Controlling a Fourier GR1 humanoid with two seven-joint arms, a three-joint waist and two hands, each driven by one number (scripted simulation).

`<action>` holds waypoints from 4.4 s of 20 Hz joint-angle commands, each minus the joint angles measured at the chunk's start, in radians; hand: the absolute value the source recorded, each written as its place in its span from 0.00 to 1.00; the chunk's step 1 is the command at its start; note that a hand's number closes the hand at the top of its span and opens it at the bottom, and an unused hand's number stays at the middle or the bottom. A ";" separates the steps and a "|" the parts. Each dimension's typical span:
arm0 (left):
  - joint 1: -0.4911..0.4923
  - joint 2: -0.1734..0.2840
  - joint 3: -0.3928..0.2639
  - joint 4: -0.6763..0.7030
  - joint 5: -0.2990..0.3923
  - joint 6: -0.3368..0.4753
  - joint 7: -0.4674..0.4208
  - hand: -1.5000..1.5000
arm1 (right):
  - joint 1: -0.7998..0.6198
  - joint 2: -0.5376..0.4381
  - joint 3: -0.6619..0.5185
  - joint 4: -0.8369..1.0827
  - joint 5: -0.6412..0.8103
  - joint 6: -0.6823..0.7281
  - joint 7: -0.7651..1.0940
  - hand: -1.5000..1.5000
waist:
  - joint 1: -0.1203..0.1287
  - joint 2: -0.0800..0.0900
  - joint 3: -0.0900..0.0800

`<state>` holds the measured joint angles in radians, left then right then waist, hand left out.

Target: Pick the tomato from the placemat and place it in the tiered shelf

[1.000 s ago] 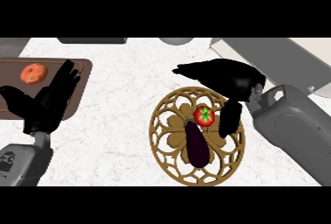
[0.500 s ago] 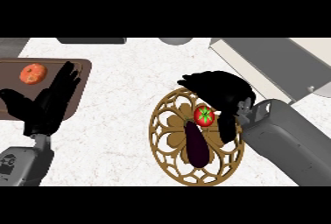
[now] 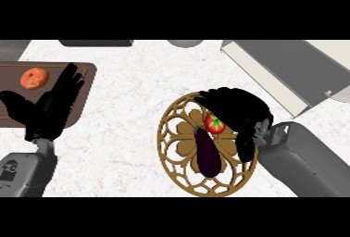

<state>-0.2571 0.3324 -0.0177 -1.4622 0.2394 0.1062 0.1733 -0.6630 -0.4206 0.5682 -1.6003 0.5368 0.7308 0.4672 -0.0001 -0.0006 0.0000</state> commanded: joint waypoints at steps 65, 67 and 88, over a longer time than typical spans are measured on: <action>-0.006 -0.091 0.118 -0.003 -0.100 -0.097 0.036 0.50 | -0.003 0.421 -0.169 -0.599 0.202 -0.450 0.604 1.00 | -0.002 -0.001 -0.001; -0.024 -0.088 0.120 0.029 -0.102 -0.112 0.012 0.50 | -0.041 0.391 -0.252 -0.553 0.211 -0.437 0.556 1.00 | -0.004 0.001 -0.001; 0.050 -0.107 0.109 -0.075 -0.120 -0.116 0.042 0.50 | -0.053 0.042 -0.884 -0.165 -0.055 -0.418 0.165 1.00 | 0.004 0.002 0.000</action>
<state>-0.2308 0.2252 0.0879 -1.5298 0.1225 0.0011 0.2324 -0.7614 -0.3340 -0.2437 -1.8488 0.5019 0.3459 0.7510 0.0019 -0.0001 0.0002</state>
